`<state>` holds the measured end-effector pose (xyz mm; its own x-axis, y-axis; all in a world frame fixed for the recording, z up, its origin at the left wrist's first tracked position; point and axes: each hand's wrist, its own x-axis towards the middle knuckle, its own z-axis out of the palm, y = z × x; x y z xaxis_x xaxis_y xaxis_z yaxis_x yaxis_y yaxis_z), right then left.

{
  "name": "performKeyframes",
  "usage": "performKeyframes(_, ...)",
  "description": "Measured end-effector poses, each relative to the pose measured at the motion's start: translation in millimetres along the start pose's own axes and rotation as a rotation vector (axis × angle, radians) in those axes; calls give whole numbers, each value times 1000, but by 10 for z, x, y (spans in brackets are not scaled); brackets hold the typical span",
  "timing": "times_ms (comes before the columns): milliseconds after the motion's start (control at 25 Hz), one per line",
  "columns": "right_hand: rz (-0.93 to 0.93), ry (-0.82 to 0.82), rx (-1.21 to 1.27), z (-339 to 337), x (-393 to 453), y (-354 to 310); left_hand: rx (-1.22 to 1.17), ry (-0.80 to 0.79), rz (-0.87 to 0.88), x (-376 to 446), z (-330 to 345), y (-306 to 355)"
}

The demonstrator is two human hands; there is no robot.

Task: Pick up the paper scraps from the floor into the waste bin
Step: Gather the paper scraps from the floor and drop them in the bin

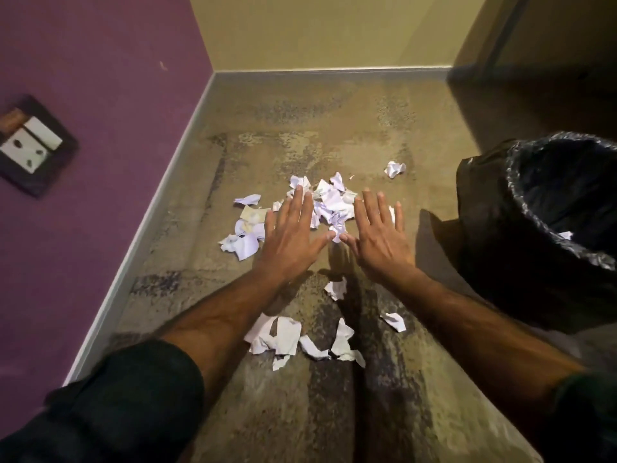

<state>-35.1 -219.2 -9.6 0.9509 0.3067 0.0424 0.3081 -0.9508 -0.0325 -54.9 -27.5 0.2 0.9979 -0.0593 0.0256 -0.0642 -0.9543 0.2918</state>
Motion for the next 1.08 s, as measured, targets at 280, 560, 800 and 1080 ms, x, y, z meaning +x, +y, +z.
performKeyframes(280,-110,-83,-18,301,-63,-323,111,-78,-77,-536,38,-664)
performKeyframes(560,-190,-226,57,488,-263,-409,144,-227,-127,-1033,61,-978)
performKeyframes(800,-263,-395,61,550,-426,-347,167,-383,-299,-1371,194,-1115)
performKeyframes(1080,-229,-454,65,450,-561,-188,138,-367,-420,-1447,266,-906)
